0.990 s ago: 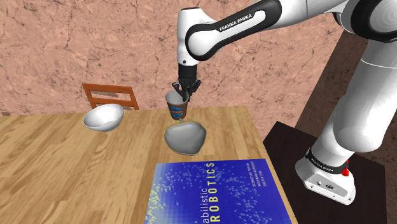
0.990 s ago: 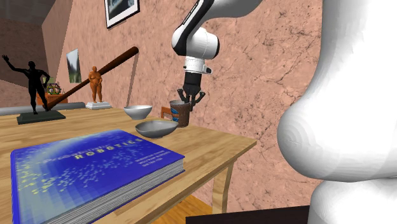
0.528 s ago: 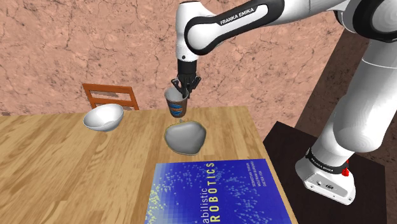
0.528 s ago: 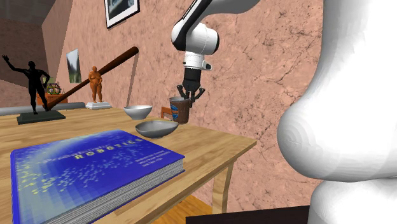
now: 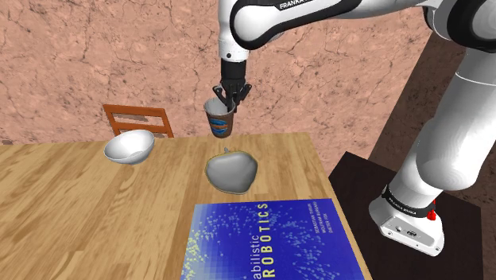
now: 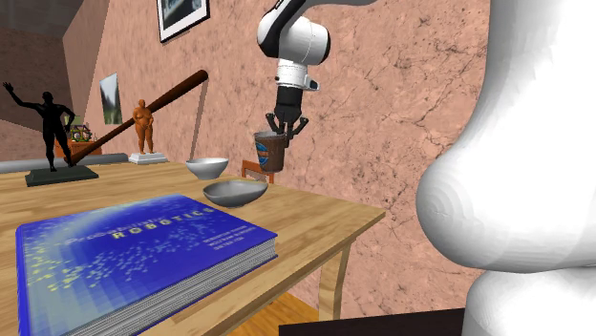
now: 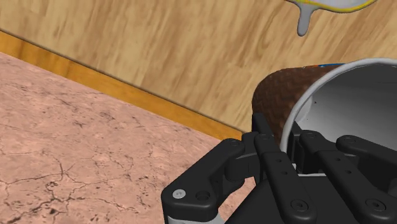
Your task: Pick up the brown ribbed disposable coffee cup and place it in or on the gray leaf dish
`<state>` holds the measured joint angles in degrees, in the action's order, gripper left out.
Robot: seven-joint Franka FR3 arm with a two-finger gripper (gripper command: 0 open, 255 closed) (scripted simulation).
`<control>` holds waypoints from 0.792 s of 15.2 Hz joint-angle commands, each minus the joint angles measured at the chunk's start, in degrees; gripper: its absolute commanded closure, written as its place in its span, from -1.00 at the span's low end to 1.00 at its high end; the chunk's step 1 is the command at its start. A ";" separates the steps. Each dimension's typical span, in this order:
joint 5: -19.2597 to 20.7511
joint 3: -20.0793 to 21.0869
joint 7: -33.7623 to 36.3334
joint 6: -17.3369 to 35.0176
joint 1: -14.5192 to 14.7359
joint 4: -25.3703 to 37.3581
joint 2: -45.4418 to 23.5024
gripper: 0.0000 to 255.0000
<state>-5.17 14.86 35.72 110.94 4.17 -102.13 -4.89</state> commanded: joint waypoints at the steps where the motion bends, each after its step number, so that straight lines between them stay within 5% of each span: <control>1: 0.08 0.00 0.15 -1.54 0.00 1.63 -0.08 1.00; 10: 0.25 0.00 0.77 -8.23 0.01 8.38 -0.11 1.00; 12: -0.35 0.81 2.36 -8.09 0.84 5.59 2.78 1.00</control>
<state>-5.33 15.36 37.41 103.21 4.68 -96.05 -3.05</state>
